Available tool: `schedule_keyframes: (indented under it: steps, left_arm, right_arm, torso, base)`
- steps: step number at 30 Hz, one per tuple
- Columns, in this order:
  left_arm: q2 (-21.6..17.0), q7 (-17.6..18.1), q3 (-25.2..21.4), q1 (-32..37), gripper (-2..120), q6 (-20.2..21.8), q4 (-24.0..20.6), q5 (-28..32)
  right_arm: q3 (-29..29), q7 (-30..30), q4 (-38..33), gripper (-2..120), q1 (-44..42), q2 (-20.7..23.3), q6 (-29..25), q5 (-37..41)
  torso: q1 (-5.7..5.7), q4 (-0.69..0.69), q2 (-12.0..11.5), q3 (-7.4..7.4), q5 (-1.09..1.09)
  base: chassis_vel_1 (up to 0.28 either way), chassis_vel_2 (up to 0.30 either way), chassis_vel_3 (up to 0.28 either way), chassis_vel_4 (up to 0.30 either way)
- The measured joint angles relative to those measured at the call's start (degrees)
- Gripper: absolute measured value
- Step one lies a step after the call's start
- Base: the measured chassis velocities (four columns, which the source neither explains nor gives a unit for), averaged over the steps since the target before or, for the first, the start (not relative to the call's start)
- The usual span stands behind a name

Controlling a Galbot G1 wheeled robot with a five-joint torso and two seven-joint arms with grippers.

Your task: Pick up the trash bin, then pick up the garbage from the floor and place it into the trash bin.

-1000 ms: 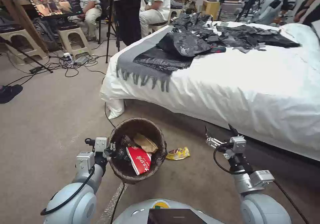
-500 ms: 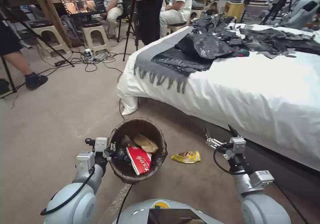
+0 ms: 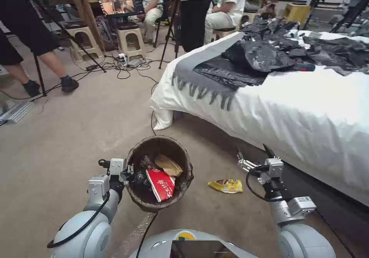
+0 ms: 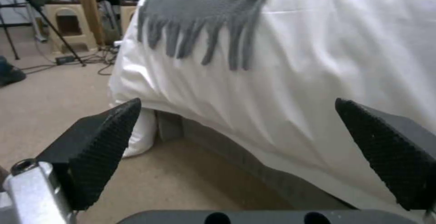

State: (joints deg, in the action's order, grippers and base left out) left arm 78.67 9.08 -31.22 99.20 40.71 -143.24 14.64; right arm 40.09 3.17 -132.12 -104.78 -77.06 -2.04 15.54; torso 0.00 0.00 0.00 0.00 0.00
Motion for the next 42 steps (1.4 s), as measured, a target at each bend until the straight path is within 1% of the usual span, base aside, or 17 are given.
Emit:
schedule_keyframes:
  steps: [6,9,11,12,14,15,18,19,22,24,26,27,29,31,33,41,42]
  left_arm:
    - [-0.03,0.00,-0.14,0.00,2,-0.41,0.00,-0.48]
    - [-0.06,-0.03,-0.14,-0.03,2,-0.43,0.00,-0.48]
    - [-0.10,-0.04,-0.16,-0.15,2,-0.44,0.00,-0.48]
    - [-0.10,-0.04,-0.16,-0.15,2,-0.44,0.00,-0.48]
    - [-0.04,-0.02,-0.15,-0.19,2,-0.45,0.00,-0.49]
    - [-0.04,-0.02,-0.15,-0.19,2,-0.45,0.00,-0.49]
    - [0.14,-0.01,-0.04,-0.22,2,-0.46,0.00,-0.52]
    - [0.14,-0.01,-0.04,-0.22,2,-0.46,0.00,-0.52]
    - [0.21,0.01,-0.05,-0.13,2,-0.46,0.00,-0.52]
    - [0.21,0.01,-0.07,-0.13,2,-0.46,0.00,-0.52]
    - [0.20,0.02,-0.11,-0.11,2,-0.46,0.00,-0.52]
    - [0.20,0.02,-0.11,-0.11,2,-0.46,0.00,-0.52]
    - [0.16,0.03,-0.16,-0.08,2,-0.46,0.00,-0.53]
    - [0.16,0.03,-0.18,-0.06,2,-0.46,0.00,-0.52]
    - [0.16,0.05,-0.26,0.09,2,-0.46,0.00,-0.52]
    - [0.24,0.12,-0.42,0.32,2,-0.46,0.00,-0.52]
    - [0.24,0.12,-0.42,0.32,2,-0.46,0.00,-0.52]
  right_arm:
    - [0.48,0.50,0.82,100,0.47,0.67,0.75,0.59]
    - [0.93,0.86,1.45,100,0.72,1.22,1.62,1.31]
    - [3.25,1.87,2.84,100,1.00,3.38,5.51,3.30]
    - [3.25,1.87,2.84,100,1.00,3.38,5.51,3.30]
    - [4.77,3.52,4.44,100,1.42,6.00,7.99,4.76]
    - [4.77,3.52,4.44,100,1.42,6.00,7.99,4.76]
    - [4.95,4.62,7.23,100,3.17,9.26,10.01,6.16]
    - [4.95,4.62,7.23,100,3.17,9.26,10.01,6.16]
    - [3.37,5.72,10.73,100,5.75,12.23,11.47,6.72]
    - [2.80,5.93,11.61,100,6.31,13.07,11.78,6.81]
    - [0.90,7.06,14.57,100,7.82,15.64,12.27,6.84]
    - [0.90,7.06,14.57,100,7.82,15.64,12.27,6.84]
    - [-1.13,8.54,18.86,100,9.86,18.23,12.81,6.70]
    - [-1.47,8.86,19.72,100,10.32,18.64,12.91,6.59]
    - [-3.39,10.93,24.49,100,13.19,20.81,13.55,5.65]
    - [-7.93,12.51,32.67,100,18.89,23.46,14.54,4.89]
    - [-7.93,12.51,32.67,100,18.89,23.46,14.54,4.89]
  torso:
    - [0.00,0.01,0.00,0.00,0.00]
    - [0.00,-0.01,0.00,0.00,0.00]
    - [0.00,-0.02,0.00,0.00,0.01]
    - [0.00,-0.02,0.00,0.00,0.01]
    - [0.00,-0.01,0.00,0.00,0.01]
    - [0.00,-0.01,0.00,0.00,0.01]
    - [0.00,0.00,0.00,0.00,0.00]
    - [0.00,0.00,0.00,0.00,0.00]
    - [0.00,0.00,0.00,0.00,0.00]
    - [0.00,0.00,0.00,0.00,0.00]
    - [0.00,0.00,0.00,0.00,0.01]
    - [0.00,0.00,0.00,0.00,0.01]
    - [0.00,0.00,0.00,0.00,0.01]
    - [0.00,0.00,0.00,0.00,0.01]
    - [0.00,0.00,0.00,0.00,0.01]
    - [0.00,0.01,0.00,0.00,0.00]
    - [0.00,0.01,0.00,0.00,0.00]
  base:
    - [0.040,0.037,0.040,0.047]
    - [0.000,0.000,0.000,0.000]
    - [0.000,0.000,0.000,0.000]
    - [0.000,0.000,0.000,0.000]
    - [0.000,0.000,0.000,0.000]
    - [0.000,0.000,0.000,0.000]
    - [0.000,0.000,0.000,0.000]
    - [0.000,0.000,0.000,0.000]
    - [0.000,0.000,0.000,0.000]
    - [0.000,0.000,0.000,0.000]
    - [0.000,0.000,0.000,0.000]
    - [0.000,0.000,0.000,0.000]
    - [0.000,0.000,0.000,0.000]
    - [0.000,0.000,0.000,0.000]
    - [0.000,0.000,0.000,0.000]
    - [0.000,0.000,0.000,0.000]
    - [0.000,0.000,0.000,0.000]
